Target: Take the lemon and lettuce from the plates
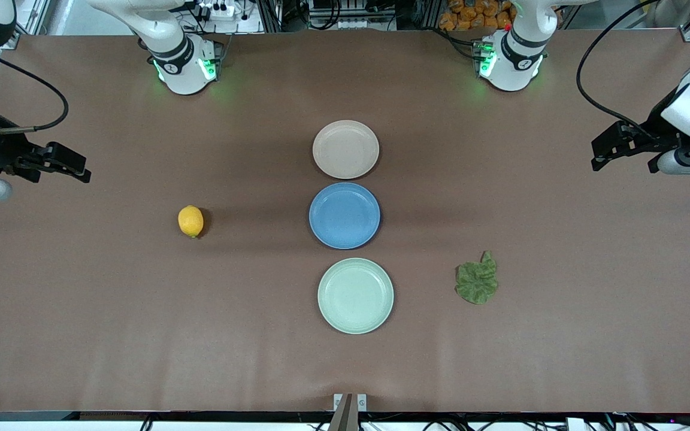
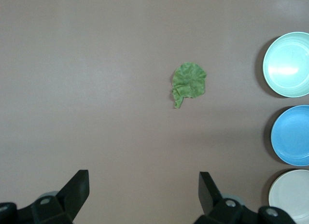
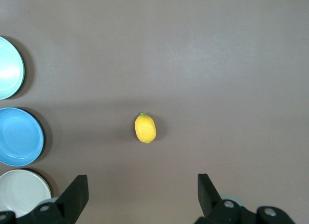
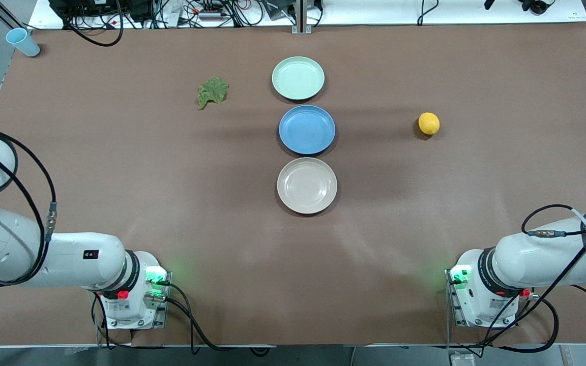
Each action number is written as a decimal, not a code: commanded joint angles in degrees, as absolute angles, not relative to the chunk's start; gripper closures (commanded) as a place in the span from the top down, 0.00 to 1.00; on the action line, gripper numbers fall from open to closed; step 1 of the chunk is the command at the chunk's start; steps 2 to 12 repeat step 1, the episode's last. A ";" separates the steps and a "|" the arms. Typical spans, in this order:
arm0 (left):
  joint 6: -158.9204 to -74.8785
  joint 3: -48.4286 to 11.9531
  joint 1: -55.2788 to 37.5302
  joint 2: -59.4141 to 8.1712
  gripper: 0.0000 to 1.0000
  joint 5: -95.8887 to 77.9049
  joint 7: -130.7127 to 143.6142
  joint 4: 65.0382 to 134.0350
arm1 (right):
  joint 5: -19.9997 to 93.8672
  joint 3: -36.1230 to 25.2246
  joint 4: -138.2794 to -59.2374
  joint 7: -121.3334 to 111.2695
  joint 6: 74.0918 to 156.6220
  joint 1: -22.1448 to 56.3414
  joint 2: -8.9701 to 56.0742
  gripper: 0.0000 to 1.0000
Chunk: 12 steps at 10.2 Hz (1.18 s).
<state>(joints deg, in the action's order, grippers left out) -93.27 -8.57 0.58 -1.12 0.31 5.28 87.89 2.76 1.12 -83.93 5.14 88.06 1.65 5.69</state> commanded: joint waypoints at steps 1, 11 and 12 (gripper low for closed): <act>-92.64 -8.52 0.79 -0.97 1.00 -0.26 4.31 87.45 | 2.11 1.49 -83.50 5.54 87.63 1.23 5.45 1.00; -92.64 -8.52 0.79 -0.97 1.00 -0.26 4.31 87.45 | 2.11 1.49 -83.50 5.54 87.63 1.23 5.45 1.00; -92.64 -8.52 0.79 -0.97 1.00 -0.26 4.31 87.45 | 2.11 1.49 -83.50 5.54 87.63 1.23 5.45 1.00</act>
